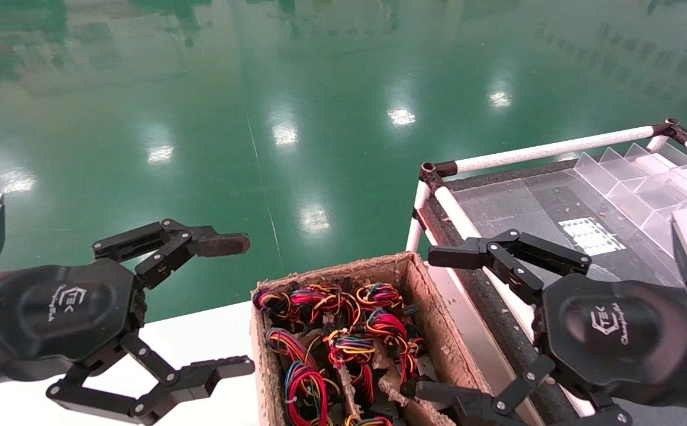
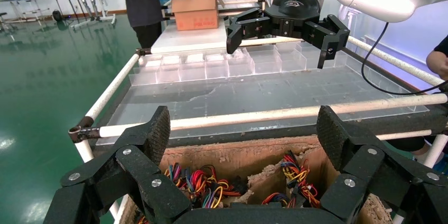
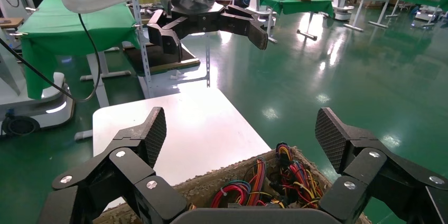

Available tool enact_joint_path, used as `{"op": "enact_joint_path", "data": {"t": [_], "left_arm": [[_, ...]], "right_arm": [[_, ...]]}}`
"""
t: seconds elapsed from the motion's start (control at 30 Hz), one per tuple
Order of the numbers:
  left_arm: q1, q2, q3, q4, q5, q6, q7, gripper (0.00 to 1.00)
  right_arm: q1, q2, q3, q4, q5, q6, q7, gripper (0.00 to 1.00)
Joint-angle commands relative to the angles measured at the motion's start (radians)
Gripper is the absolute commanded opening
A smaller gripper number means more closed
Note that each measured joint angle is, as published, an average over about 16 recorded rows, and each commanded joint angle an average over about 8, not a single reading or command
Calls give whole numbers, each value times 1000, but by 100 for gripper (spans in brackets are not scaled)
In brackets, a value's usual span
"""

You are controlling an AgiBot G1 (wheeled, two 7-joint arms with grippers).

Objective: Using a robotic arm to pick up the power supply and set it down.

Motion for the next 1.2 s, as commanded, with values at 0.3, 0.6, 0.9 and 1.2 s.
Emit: {"op": "enact_joint_path", "data": {"t": [0.3, 0.6, 0.9, 1.2], "left_arm": [[0, 0, 0, 0, 0, 0, 0, 100], [0, 0, 0, 0, 0, 0, 0, 100], [0, 0, 0, 0, 0, 0, 0, 41], [0, 0, 0, 0, 0, 0, 0, 0]], "right_arm": [[0, 0, 0, 0, 0, 0, 0, 100], [0, 0, 0, 0, 0, 0, 0, 100], [0, 0, 0, 0, 0, 0, 0, 100], [0, 0, 0, 0, 0, 0, 0, 100]]}}
